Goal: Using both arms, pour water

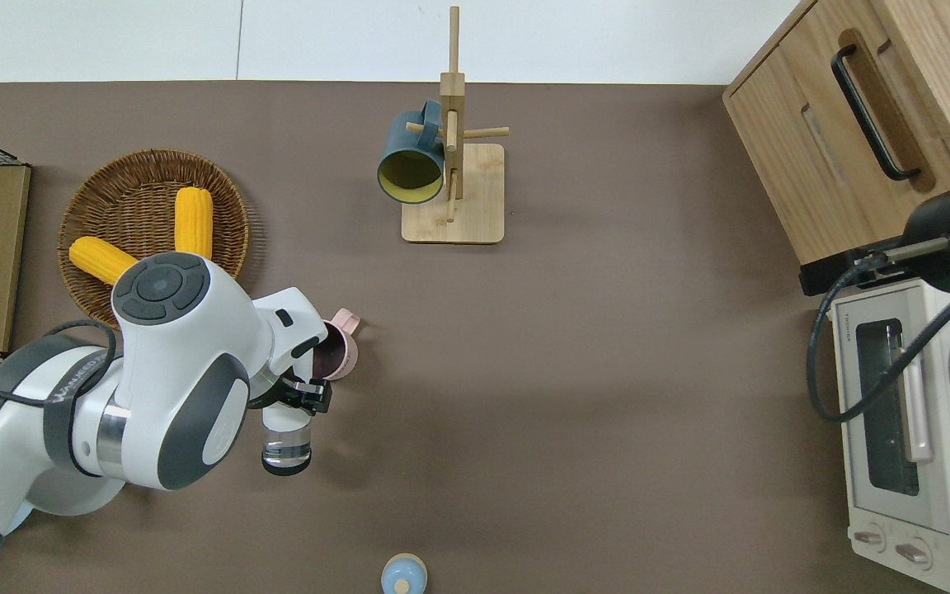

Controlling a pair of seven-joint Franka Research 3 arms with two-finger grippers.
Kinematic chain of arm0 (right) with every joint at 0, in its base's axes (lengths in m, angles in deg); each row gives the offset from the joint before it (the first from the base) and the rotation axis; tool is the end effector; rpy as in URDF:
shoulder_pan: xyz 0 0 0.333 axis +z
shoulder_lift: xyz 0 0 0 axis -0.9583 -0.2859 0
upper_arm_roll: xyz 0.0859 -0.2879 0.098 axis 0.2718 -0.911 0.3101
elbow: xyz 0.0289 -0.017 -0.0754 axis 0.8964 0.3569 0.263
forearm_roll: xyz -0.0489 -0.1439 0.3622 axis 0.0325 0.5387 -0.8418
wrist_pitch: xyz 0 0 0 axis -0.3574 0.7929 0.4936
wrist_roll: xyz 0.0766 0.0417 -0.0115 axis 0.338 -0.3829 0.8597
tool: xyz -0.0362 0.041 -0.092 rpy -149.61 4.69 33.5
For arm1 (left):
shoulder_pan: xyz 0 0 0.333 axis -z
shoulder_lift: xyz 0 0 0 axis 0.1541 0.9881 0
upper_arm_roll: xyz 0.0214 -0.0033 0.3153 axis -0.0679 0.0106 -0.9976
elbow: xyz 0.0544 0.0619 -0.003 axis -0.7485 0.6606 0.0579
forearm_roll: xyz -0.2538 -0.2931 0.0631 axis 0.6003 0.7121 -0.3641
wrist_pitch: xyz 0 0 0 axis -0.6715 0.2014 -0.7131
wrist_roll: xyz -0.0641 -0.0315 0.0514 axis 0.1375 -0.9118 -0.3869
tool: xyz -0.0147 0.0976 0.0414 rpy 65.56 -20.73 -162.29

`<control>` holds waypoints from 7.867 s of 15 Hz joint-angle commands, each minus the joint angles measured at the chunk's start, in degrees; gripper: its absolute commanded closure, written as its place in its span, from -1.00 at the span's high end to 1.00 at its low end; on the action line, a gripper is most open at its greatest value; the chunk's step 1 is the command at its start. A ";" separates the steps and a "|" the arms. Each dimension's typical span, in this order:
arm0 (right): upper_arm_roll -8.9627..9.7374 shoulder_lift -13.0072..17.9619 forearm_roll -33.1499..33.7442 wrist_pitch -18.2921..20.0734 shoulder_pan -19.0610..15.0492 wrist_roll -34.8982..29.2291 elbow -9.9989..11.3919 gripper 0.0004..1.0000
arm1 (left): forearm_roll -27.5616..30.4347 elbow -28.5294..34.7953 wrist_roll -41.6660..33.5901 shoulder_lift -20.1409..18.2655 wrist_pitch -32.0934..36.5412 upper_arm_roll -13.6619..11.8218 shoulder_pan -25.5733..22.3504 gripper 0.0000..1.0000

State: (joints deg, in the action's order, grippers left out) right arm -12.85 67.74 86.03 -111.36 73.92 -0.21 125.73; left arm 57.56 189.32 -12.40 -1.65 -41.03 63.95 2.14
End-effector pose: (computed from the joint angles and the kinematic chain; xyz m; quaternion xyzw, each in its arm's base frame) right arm 0.5736 0.0337 0.6320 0.9968 0.0797 0.0020 0.0095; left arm 0.4985 -0.1622 0.3934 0.9858 -0.0993 -0.1350 0.0091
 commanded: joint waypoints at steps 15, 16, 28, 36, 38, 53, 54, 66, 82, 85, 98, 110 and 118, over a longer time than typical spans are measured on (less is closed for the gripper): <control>-0.04 0.24 -0.72 0.78 -0.09 1.23 -0.40 0.98 | -1.30 -9.52 1.52 4.92 9.23 -0.22 0.25 -0.99; -0.13 0.24 -0.72 0.78 -0.09 1.23 -0.40 0.98 | -1.30 -9.61 1.52 4.92 9.50 -0.22 0.25 -0.99; -0.04 0.24 -0.72 0.78 -0.09 1.23 -0.40 0.98 | -1.21 -10.84 1.60 5.36 12.40 -0.31 -0.01 -1.00; -0.04 0.24 -0.72 0.78 -0.09 1.23 -0.40 0.98 | -1.21 -11.36 1.43 7.47 13.28 -0.31 -0.01 -1.00; -0.04 0.24 -0.72 0.78 -0.09 1.23 -0.40 0.98 | -1.13 -13.11 1.52 7.56 15.81 -0.39 -0.01 -1.00; -0.04 0.24 -0.72 0.78 -0.09 1.23 -0.40 0.98 | -1.13 -14.88 4.07 10.02 17.76 -0.31 -0.01 -1.00; -0.04 0.24 -0.72 0.78 -0.09 1.23 -0.40 0.98 | -1.21 -14.88 4.15 9.93 17.85 -0.31 -0.01 -1.00; -0.04 0.24 -0.72 0.78 -0.09 1.23 -0.40 0.98 | -1.13 -15.67 4.42 9.84 21.01 0.57 0.95 -0.99; -0.04 0.24 -0.72 0.78 -0.09 1.23 -0.40 0.98 | -0.77 -15.67 4.59 10.02 20.66 1.36 1.04 -0.99; -0.04 0.24 -0.72 0.78 -0.09 1.23 -0.40 0.98 | -0.95 -15.59 4.59 10.02 20.75 1.36 1.04 -0.99; -0.04 0.24 -0.72 0.78 -0.09 1.23 -0.40 0.98 | -0.60 -14.10 4.42 9.06 19.53 1.36 0.87 -0.98; -0.04 0.24 -0.72 0.78 -0.09 1.23 -0.40 0.98 | 0.45 1.27 4.42 -2.19 3.28 1.01 0.43 -0.98; -0.04 0.24 -0.72 0.78 -0.09 1.23 -0.40 0.98 | 0.63 7.88 4.42 -7.38 -3.85 0.49 -0.36 -1.00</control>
State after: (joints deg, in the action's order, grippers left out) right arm -12.85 67.74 86.03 -111.35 73.92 -0.21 125.71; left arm 57.45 193.85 -8.51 -5.51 -42.20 64.61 2.12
